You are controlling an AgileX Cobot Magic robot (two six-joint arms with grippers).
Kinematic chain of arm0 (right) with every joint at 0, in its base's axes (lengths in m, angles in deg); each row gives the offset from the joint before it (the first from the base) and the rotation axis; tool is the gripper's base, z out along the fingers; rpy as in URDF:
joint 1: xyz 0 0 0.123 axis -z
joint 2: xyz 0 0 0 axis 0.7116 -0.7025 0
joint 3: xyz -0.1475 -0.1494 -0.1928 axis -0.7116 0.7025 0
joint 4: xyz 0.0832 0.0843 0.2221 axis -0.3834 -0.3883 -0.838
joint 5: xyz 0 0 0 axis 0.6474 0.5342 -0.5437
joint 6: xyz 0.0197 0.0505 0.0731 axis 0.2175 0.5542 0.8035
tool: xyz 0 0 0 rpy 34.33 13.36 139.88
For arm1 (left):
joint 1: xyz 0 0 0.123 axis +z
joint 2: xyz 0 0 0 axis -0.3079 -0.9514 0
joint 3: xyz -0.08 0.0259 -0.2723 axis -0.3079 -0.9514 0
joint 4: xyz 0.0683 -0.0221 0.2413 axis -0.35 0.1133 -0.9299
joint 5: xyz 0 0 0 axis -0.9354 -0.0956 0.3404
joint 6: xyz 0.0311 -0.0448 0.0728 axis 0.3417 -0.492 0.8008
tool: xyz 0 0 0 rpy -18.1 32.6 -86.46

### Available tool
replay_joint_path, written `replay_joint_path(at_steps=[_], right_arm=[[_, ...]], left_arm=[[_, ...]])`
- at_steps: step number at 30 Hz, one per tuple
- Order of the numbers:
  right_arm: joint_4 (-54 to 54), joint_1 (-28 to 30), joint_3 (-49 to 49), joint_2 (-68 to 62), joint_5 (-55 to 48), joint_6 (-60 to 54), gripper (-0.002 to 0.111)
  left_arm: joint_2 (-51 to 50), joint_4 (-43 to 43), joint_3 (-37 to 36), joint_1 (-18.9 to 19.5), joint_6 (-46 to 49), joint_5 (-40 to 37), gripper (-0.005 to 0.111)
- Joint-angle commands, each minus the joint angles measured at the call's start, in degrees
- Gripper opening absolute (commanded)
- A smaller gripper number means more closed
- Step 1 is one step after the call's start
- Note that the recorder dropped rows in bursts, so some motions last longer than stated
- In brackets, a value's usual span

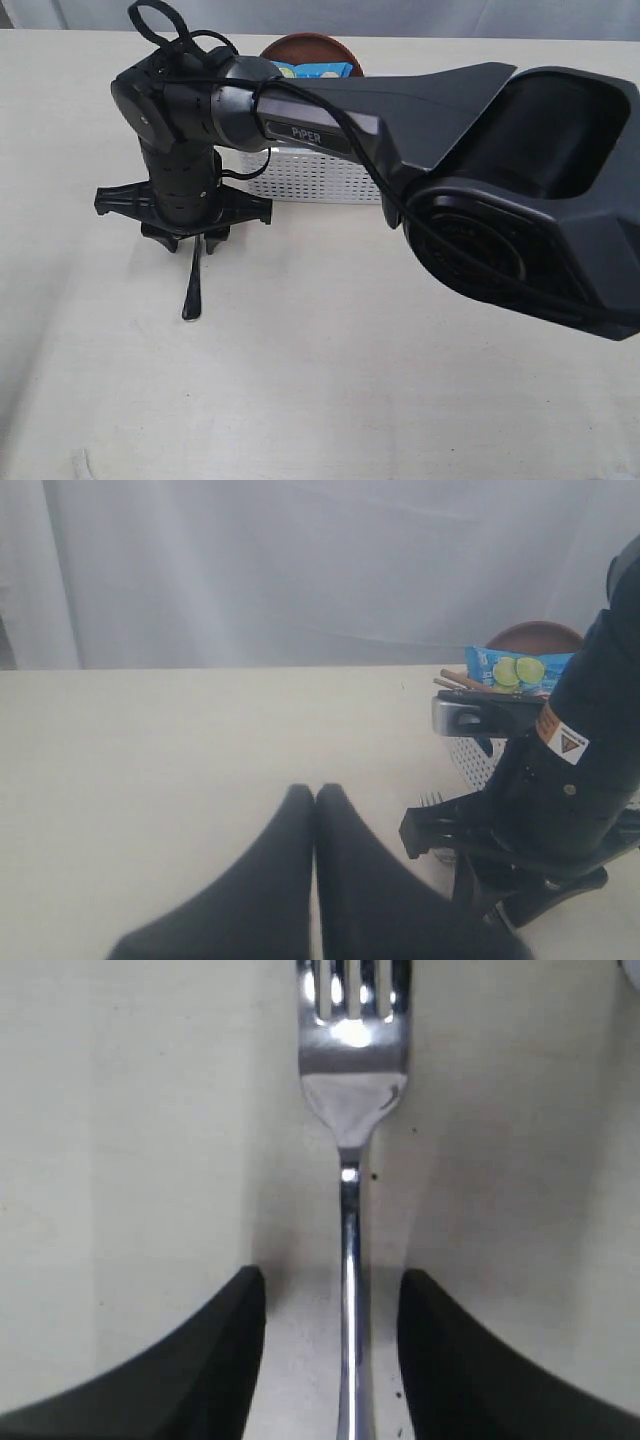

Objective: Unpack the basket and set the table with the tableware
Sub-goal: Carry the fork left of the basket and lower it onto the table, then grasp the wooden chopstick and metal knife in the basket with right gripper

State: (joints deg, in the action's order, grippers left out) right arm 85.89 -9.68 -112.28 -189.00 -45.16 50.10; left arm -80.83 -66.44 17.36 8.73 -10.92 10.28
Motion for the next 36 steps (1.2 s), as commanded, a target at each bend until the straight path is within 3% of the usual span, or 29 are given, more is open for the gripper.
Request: replay_joint_path(at_steps=[1,6,12,19,22,26,36], right_arm=[[0.6,0.1,0.0,1.9,0.0,-0.1,0.042],[0.6,0.1,0.0,6.0,0.1,-4.8,0.042],[1.4,0.5,0.0,14.4,-0.1,-20.9,0.042],[6.6,5.6,0.0,21.8,-4.8,-36.0,0.042],[6.5,8.4,0.0,22.2,-7.7,-48.8,0.042],[6.6,10.6,0.0,21.1,-10.1,-56.9,0.042],[7.7,11.8,0.0,16.5,3.0,-61.8,0.048]], left_arm=[[0.2,0.5,-0.2,-0.1,0.0,0.6,0.0],[0.2,0.5,-0.2,-0.1,0.0,0.6,0.0],[0.2,0.5,-0.2,-0.1,0.0,0.6,0.0],[0.2,0.5,-0.2,-0.1,0.0,0.6,0.0],[0.2,0.5,-0.2,-0.1,0.0,0.6,0.0],[0.2,0.5,-0.2,-0.1,0.0,0.6,0.0],[0.2,0.5,-0.2,-0.1,0.0,0.6,0.0]])
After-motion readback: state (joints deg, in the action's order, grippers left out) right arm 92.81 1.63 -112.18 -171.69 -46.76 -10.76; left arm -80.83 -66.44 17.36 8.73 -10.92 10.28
